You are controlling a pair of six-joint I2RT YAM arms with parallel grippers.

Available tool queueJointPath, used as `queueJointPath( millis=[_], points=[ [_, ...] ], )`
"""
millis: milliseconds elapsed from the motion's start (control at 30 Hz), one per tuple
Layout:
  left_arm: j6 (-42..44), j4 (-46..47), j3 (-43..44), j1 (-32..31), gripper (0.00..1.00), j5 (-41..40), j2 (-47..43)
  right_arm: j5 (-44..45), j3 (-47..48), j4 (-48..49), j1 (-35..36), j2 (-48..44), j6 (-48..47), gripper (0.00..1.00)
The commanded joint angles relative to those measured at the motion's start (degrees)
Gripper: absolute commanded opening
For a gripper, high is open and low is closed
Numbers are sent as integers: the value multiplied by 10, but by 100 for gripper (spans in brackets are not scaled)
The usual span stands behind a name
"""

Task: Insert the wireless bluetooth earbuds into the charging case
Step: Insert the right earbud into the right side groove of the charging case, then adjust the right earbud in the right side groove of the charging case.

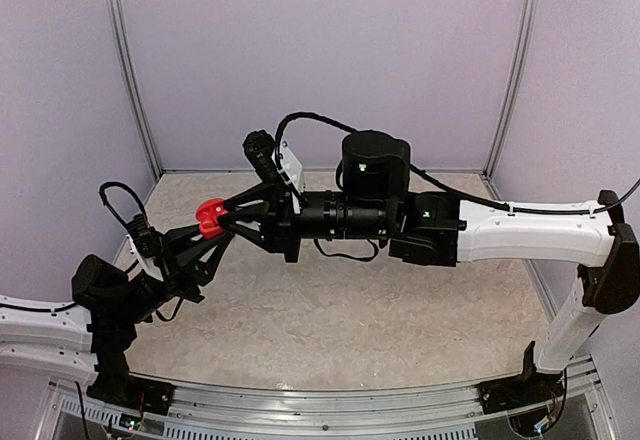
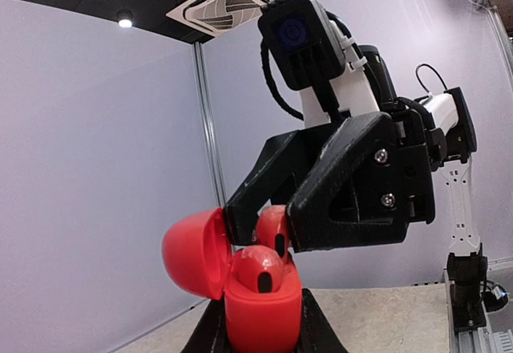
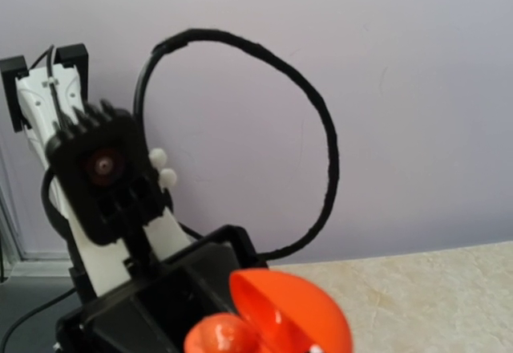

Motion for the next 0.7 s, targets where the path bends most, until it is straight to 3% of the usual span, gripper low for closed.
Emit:
queueJointPath(
  millis=[0, 467, 667],
  points=[
    [-16, 20, 6, 5, 0, 24, -3, 13, 5, -32, 5, -1, -15, 28],
    [-52, 3, 10, 20, 0, 37, 4, 40, 10, -68, 5, -38, -61, 44],
    [-57, -1, 11, 23, 0, 36, 5, 58, -3, -71, 5, -57, -68, 44]
  ],
)
